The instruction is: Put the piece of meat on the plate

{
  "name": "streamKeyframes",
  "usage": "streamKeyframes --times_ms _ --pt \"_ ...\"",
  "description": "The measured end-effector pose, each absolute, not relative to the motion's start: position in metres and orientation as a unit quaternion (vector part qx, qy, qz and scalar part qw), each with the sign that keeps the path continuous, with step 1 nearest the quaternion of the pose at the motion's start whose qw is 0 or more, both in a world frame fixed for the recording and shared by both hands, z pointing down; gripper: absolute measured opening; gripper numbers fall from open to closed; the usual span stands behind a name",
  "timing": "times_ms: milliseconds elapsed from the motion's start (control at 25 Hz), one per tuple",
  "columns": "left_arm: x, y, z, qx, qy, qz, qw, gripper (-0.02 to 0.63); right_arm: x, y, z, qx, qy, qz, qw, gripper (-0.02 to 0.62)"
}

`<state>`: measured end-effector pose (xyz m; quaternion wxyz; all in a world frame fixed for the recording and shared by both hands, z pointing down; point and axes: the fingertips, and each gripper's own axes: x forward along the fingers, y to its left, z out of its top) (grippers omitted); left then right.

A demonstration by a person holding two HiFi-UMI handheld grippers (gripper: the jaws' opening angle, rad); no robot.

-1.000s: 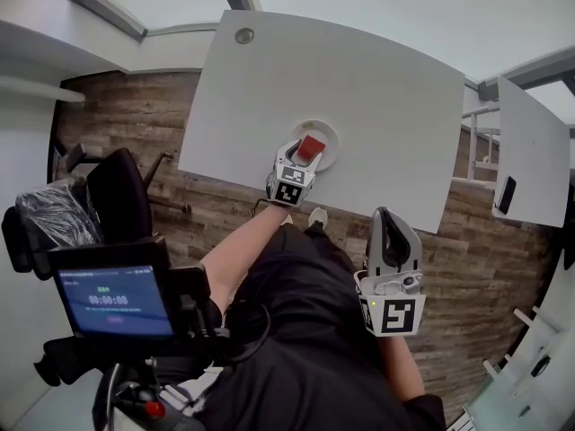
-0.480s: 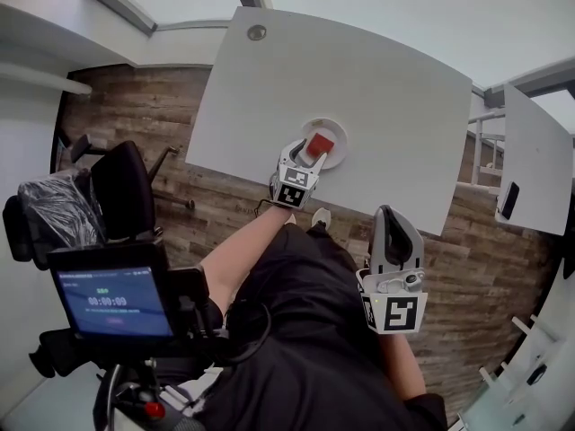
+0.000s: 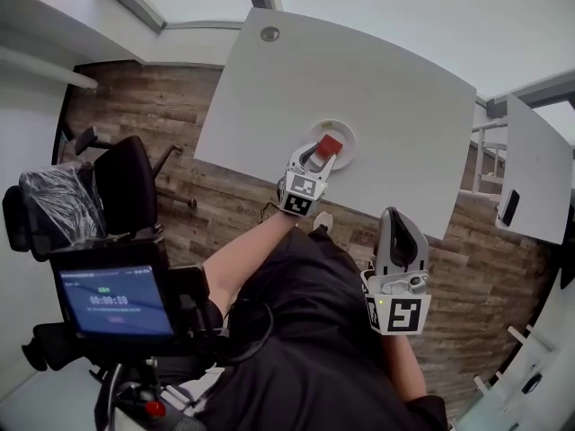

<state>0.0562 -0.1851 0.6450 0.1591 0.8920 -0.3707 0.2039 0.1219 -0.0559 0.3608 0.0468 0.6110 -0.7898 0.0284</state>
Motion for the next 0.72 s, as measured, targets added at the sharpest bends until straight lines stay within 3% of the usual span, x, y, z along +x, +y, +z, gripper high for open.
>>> streamKeyframes --times_ms 160,360,720 --pt "0.058 -0.185 0.631 0.894 -0.375 0.186 0.158 0.168 0.124 -0.063 0.363 0.609 -0.792 0.029 0.039 0.006" --pt "0.05 -0.179 0.619 0.897 -0.375 0.185 0.139 0.08 0.124 -0.072 0.371 0.606 -0.794 0.034 0.027 0.006" --pt "0.025 -0.16 0.572 0.901 -0.38 0.156 0.143 0.019 0.098 -0.067 0.355 0.594 -0.804 0.028 0.009 0.006"
